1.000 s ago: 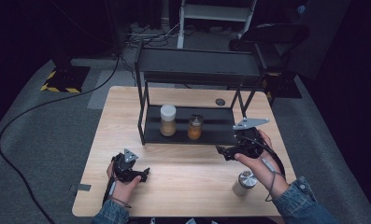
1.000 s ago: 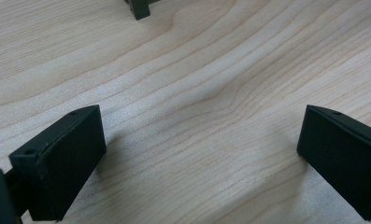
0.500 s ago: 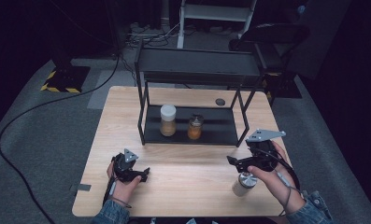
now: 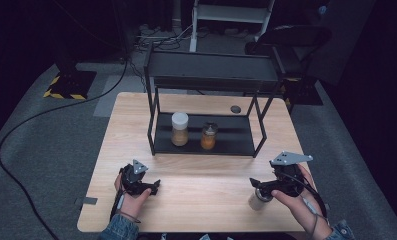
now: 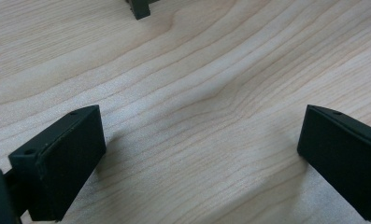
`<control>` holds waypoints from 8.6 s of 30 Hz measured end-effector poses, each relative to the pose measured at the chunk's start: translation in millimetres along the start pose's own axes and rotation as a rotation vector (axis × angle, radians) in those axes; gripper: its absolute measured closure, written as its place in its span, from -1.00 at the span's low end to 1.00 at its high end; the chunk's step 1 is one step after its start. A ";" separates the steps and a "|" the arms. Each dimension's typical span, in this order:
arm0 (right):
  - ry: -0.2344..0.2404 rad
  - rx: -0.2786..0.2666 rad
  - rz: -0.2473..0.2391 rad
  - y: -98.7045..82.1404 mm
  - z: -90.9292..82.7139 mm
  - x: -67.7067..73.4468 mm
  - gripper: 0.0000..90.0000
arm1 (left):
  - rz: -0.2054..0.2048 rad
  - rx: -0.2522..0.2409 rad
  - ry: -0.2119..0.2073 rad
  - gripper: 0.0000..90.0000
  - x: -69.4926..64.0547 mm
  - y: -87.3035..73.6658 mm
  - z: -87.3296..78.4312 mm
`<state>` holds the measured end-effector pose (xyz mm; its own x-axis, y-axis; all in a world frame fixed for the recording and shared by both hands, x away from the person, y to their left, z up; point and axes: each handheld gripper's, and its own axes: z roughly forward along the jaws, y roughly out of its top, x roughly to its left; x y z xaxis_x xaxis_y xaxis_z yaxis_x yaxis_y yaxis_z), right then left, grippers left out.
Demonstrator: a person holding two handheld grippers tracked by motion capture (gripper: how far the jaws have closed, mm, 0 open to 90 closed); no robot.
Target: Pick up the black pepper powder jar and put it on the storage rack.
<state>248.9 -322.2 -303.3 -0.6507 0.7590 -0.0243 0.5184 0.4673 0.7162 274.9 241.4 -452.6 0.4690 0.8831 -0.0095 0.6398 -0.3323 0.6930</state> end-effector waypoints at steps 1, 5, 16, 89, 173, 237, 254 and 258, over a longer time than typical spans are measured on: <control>-0.001 -0.001 0.000 -1.5 0.1 0.0 -0.87 | 0.000 0.000 0.000 -0.98 0.0 0.0 0.0; -0.002 -0.006 0.005 -9.7 0.3 0.2 -0.87 | 0.000 0.000 0.000 -0.98 0.0 0.0 0.0; -0.011 0.017 -0.001 -31.3 8.1 1.1 -0.87 | -0.001 -0.001 0.000 -0.98 -0.2 -0.3 0.0; 0.012 0.101 -0.018 -40.2 38.0 -10.4 -0.30 | 0.001 -0.001 -0.002 -0.98 0.3 -0.6 -0.5; 0.021 0.056 -0.049 107.8 84.5 -64.3 -0.30 | 0.004 0.001 -0.006 -0.98 1.0 -1.0 -1.0; -0.015 0.105 0.036 83.4 194.5 -73.8 -0.32 | 0.005 0.001 -0.007 -0.98 1.1 -1.0 -1.0; -0.019 0.046 0.000 92.5 148.3 -63.9 -0.71 | 0.006 0.001 -0.007 -0.98 1.0 -1.1 -1.0; -0.020 0.032 -0.006 91.9 136.2 -61.2 -0.70 | 0.006 0.001 -0.007 -0.98 1.0 -1.1 -1.0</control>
<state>411.9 -264.0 -331.0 -0.6423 0.7652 -0.0426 0.5323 0.4854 0.6936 274.1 243.0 -452.7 0.4767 0.8790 -0.0107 0.6377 -0.3374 0.6925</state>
